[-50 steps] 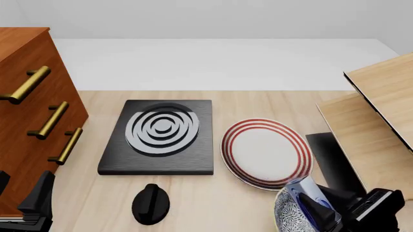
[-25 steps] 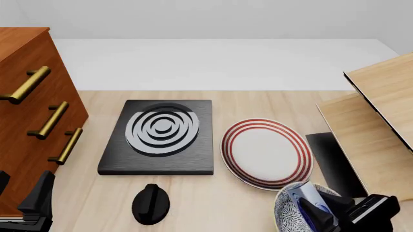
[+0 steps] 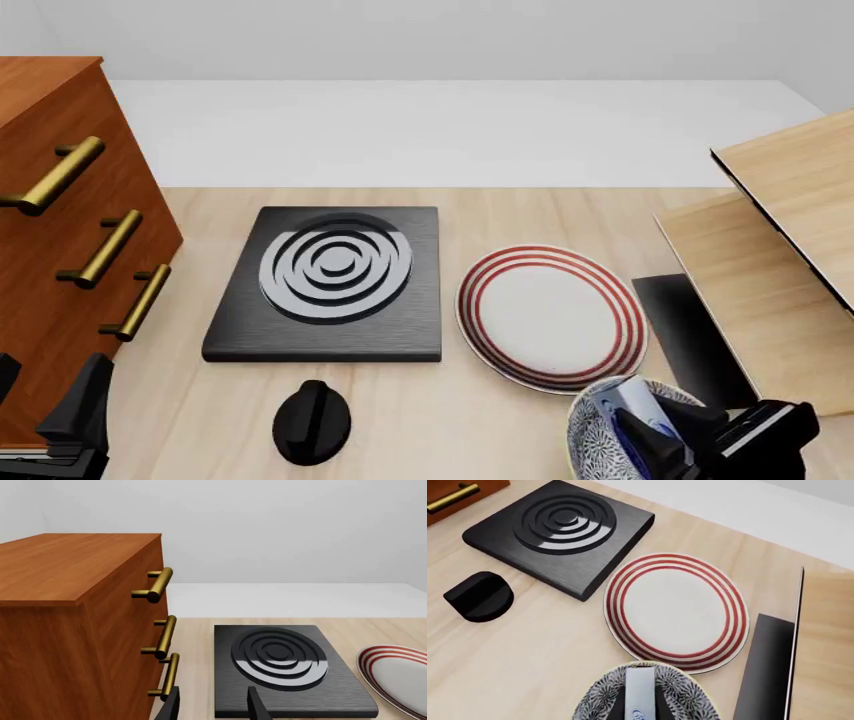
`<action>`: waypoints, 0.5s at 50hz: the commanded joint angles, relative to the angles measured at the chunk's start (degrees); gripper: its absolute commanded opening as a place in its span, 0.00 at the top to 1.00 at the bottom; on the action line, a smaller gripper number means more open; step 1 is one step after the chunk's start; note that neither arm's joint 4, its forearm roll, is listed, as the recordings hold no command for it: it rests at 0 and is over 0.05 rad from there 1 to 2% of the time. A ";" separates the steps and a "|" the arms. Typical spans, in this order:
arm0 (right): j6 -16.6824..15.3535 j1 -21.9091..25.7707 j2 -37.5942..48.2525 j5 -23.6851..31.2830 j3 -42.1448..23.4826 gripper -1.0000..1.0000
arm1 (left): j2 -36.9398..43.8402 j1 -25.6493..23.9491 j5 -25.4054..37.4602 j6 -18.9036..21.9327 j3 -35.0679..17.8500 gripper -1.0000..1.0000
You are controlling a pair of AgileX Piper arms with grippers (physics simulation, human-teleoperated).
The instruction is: Pick up the cream cheese and put it in the bowl.
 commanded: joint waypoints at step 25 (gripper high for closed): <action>0.94 0.22 -2.47 2.29 -0.05 0.00 | 0.00 0.00 0.00 0.00 0.00 0.00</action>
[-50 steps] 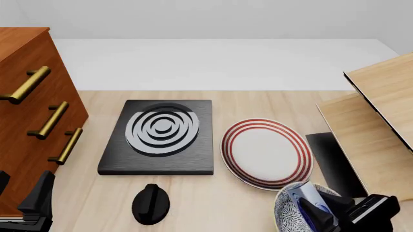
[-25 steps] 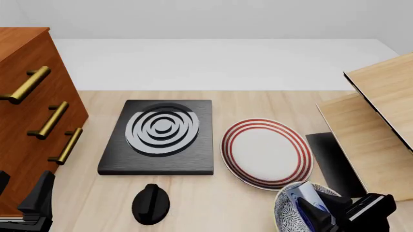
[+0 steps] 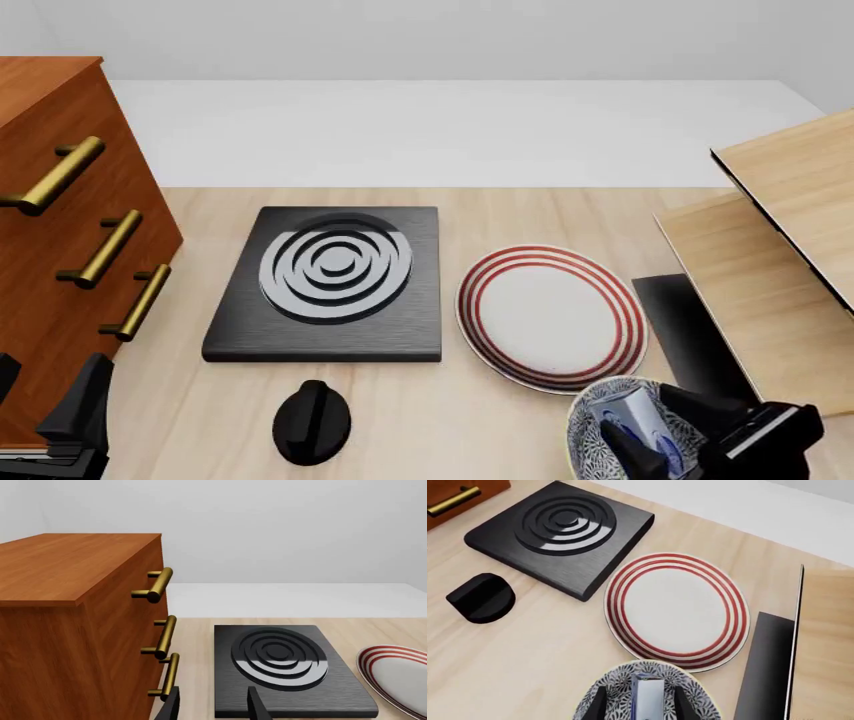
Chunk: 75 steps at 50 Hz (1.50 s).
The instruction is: Pick up the cream cheese and put it in the bowl.
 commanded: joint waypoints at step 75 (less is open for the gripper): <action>-3.96 3.34 -31.94 43.38 -31.40 0.00 | 0.00 0.00 0.00 0.00 0.00 0.00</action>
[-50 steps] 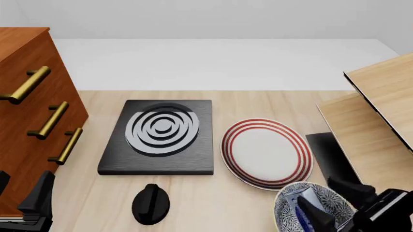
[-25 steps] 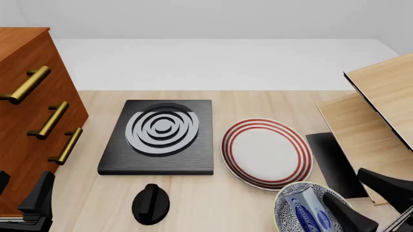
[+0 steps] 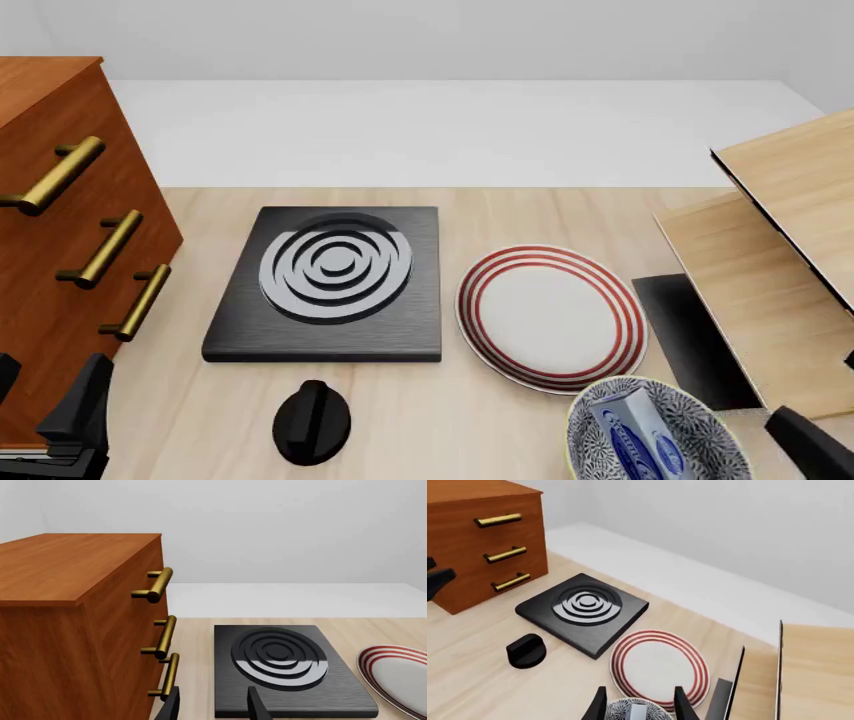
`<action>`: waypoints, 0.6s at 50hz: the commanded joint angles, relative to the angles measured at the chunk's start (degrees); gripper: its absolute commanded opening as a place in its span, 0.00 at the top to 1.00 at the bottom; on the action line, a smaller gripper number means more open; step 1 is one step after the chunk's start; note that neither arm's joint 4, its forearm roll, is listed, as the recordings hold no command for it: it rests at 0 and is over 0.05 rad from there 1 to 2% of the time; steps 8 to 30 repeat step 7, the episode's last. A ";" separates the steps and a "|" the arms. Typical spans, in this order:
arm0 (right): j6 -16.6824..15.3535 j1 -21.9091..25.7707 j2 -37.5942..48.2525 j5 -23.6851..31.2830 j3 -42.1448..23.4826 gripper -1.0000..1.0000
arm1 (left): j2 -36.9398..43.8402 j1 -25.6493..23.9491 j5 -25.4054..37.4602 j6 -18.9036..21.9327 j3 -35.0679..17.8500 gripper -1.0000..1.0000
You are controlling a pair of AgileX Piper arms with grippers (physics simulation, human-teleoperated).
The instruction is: Pick up the cream cheese and put it in the bowl.
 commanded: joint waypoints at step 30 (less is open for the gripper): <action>1.72 -0.31 -0.68 4.12 -7.33 0.00 | 0.00 0.00 0.00 0.00 0.00 0.00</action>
